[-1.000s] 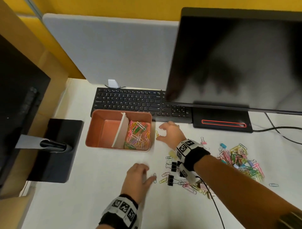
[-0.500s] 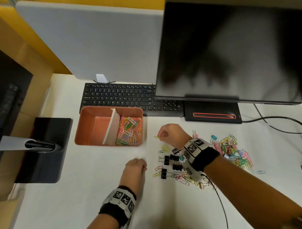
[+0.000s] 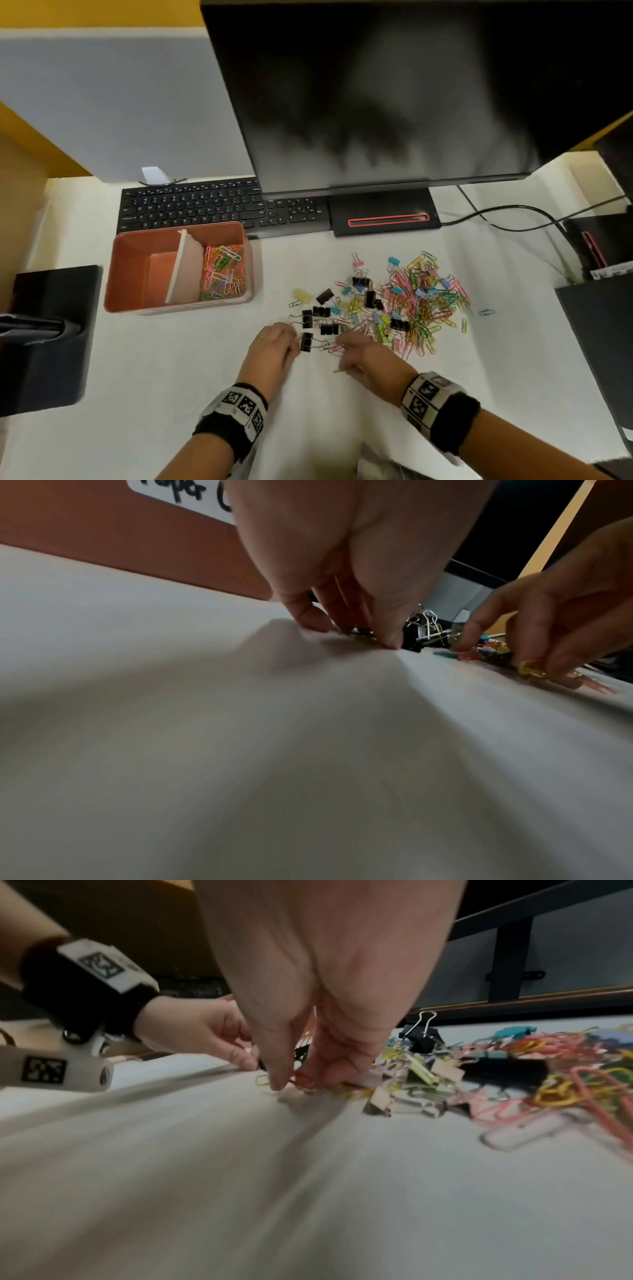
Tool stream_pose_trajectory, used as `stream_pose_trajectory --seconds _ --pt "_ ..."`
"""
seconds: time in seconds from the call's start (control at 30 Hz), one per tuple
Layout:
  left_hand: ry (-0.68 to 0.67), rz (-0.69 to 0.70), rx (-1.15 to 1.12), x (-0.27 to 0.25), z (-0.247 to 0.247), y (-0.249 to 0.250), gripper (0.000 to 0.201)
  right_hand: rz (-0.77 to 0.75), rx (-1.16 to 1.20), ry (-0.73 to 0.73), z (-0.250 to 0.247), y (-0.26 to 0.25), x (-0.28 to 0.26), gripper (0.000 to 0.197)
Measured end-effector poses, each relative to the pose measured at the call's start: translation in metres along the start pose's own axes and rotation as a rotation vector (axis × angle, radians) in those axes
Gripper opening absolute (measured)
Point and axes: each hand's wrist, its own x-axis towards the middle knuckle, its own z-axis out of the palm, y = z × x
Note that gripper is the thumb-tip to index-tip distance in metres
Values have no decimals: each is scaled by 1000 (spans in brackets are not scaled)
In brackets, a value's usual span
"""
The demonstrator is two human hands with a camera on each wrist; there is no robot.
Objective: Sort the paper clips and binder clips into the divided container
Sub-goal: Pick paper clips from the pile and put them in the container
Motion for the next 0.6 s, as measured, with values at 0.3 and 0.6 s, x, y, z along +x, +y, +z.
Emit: stream_pose_trajectory --seconds 0.3,0.6 --pt "5 -158 3 12 -2 2 10 54 -173 100 -1 4 35 16" --pt "17 -136 53 3 3 -7 6 101 -181 62 -7 6 39 19"
